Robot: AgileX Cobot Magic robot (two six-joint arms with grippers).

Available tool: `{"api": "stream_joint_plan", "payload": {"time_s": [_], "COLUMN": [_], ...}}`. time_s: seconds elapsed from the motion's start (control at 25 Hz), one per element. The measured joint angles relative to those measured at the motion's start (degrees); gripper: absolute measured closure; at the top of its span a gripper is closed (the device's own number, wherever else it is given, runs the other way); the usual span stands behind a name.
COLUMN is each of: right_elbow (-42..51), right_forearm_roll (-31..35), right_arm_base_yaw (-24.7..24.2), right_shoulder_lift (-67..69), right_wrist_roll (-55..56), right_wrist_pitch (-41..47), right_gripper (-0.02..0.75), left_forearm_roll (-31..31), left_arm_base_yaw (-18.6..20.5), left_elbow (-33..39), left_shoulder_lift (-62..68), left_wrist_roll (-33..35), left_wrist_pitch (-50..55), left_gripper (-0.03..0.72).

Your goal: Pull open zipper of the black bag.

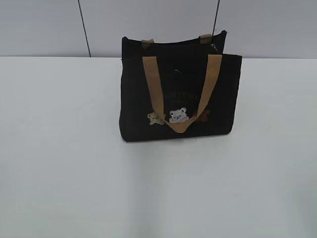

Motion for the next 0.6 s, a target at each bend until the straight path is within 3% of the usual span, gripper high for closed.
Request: {"api": "stream_joint_plan", "payload": {"time_s": [0.2, 0.36, 0.6], "right_elbow": [0.0, 0.0, 0.0], "right_forearm_roll": [-6.47, -9.16, -5.98], "right_arm_base_yaw": [0.0, 0.0, 0.0], "right_shoulder_lift": [0.0, 0.0, 0.0], "right_wrist_roll": [10.23, 6.73, 3.09], "right_wrist_pitch": [-0.2, -0.2, -0.2], "right_gripper": [0.265, 0.265, 0.265], "left_forearm_roll": [0.0, 0.0, 0.0], "left_arm_base_yaw": [0.0, 0.0, 0.0], "left_elbow": [0.0, 0.0, 0.0], "left_shoulder_lift": [0.0, 0.0, 0.0], "left_wrist_roll": [0.0, 0.0, 0.0], "left_wrist_pitch": [0.0, 0.0, 0.0], "left_gripper": [0.216, 0.216, 0.216]}}
